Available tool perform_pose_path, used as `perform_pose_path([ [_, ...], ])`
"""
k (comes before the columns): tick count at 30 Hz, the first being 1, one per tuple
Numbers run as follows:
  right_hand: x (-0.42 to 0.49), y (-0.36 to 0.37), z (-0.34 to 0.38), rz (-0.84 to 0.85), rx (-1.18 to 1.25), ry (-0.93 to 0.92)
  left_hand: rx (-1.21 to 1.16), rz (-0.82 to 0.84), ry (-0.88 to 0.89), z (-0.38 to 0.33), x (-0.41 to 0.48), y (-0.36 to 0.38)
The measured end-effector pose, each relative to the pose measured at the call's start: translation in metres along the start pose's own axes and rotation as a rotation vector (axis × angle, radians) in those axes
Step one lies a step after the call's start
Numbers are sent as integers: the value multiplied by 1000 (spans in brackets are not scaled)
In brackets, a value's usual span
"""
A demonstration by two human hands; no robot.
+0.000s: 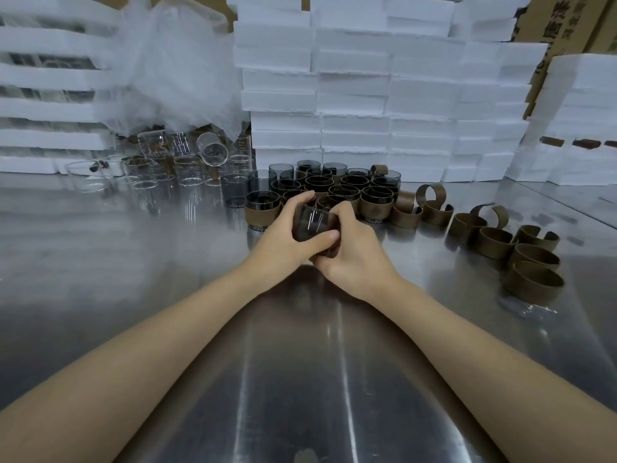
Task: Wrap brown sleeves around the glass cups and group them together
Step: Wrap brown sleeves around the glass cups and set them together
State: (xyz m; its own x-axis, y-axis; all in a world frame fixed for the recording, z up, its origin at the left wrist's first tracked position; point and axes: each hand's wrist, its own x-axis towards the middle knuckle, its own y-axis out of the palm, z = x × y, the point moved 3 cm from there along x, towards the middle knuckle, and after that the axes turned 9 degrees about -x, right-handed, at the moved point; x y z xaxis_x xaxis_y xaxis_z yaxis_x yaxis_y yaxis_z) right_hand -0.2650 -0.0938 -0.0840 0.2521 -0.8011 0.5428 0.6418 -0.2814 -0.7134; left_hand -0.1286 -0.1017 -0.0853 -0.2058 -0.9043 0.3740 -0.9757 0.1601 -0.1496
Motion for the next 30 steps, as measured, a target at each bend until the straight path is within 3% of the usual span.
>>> perform_pose_path([
  [4,0,-2,-4,-27,100,27,-452,174,-198,4,-1,11],
  [8,-1,-2,-3,-34,245,52,-605,284,-247,4,0,14],
  [14,-1,2,4,58,428,59,-599,290,-278,6,-2,16],
  [17,1,0,0,69,332,96,-558,291,-277,4,-3,18],
  [23,5,-8,1,-136,145,83,-507,238,-265,6,-3,19],
  [26,5,-17,-9,-233,82,191,-515,159,-260,5,-2,19],
  [30,4,-13,3,-215,395,298,-338,-48,-215,9,1,16],
])
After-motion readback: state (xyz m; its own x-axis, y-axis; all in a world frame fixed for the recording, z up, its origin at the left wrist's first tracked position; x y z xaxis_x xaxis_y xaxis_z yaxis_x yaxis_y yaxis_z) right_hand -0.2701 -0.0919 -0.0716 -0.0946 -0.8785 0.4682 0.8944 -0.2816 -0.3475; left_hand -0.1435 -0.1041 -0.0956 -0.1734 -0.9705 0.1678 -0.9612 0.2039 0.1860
